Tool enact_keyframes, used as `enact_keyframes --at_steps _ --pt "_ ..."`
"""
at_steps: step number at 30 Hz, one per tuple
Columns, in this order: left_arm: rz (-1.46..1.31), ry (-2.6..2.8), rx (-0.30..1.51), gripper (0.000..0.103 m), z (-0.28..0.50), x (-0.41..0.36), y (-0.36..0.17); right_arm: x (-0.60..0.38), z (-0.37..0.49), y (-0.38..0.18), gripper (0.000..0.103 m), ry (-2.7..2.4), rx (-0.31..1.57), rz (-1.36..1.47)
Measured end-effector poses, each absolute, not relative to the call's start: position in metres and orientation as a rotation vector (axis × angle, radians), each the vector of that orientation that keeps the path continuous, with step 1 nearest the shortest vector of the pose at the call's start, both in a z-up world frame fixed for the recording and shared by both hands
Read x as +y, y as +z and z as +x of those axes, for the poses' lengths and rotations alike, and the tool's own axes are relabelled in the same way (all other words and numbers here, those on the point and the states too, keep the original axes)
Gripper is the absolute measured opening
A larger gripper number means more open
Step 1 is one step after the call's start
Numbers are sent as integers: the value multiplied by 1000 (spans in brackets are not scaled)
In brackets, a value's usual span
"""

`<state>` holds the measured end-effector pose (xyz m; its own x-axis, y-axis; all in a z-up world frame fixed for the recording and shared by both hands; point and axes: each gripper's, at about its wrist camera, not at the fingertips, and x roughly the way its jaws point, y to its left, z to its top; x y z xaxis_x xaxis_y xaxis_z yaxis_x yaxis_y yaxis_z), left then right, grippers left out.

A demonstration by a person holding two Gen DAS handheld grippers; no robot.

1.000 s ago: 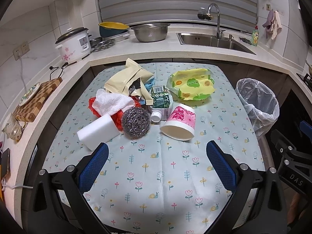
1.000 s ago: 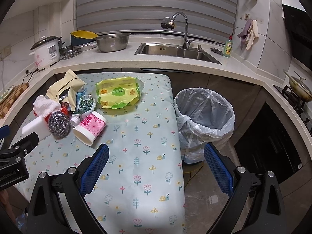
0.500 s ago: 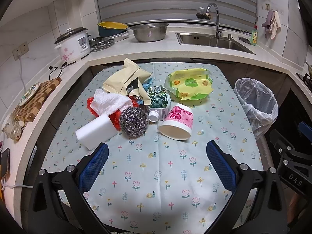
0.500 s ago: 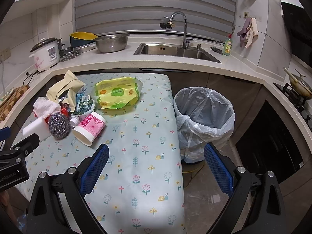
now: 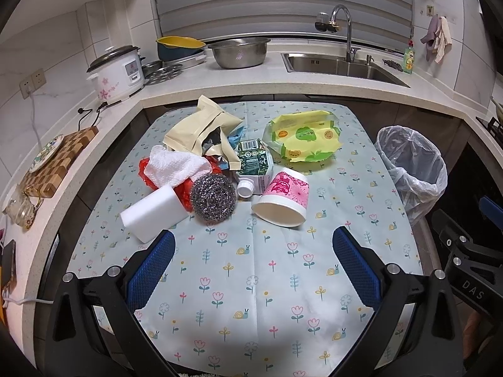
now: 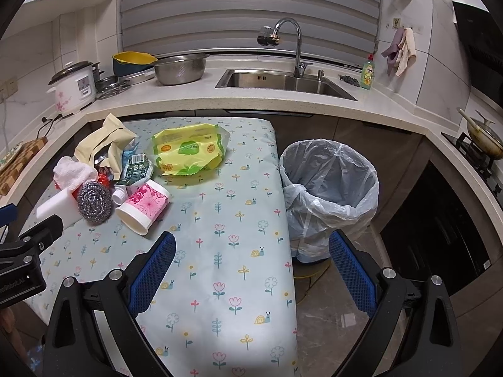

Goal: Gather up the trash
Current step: 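Grasp the white sponge with the left tool while the right tool grasps the pink cup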

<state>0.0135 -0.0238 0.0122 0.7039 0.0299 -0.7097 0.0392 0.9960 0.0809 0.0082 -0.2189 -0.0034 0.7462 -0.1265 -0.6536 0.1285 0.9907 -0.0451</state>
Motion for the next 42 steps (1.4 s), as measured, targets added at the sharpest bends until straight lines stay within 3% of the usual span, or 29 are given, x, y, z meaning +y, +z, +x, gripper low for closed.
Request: enact_keyframes --at_steps 21,31,42 --pt "74 10 806 96 22 -11 9 -210 17 -5 94 -122 727 3" --pt "49 52 818 96 41 49 -14 -184 40 -33 94 -71 770 43" --pt "217 71 775 96 69 128 -65 -120 85 -84 94 4 823 35"
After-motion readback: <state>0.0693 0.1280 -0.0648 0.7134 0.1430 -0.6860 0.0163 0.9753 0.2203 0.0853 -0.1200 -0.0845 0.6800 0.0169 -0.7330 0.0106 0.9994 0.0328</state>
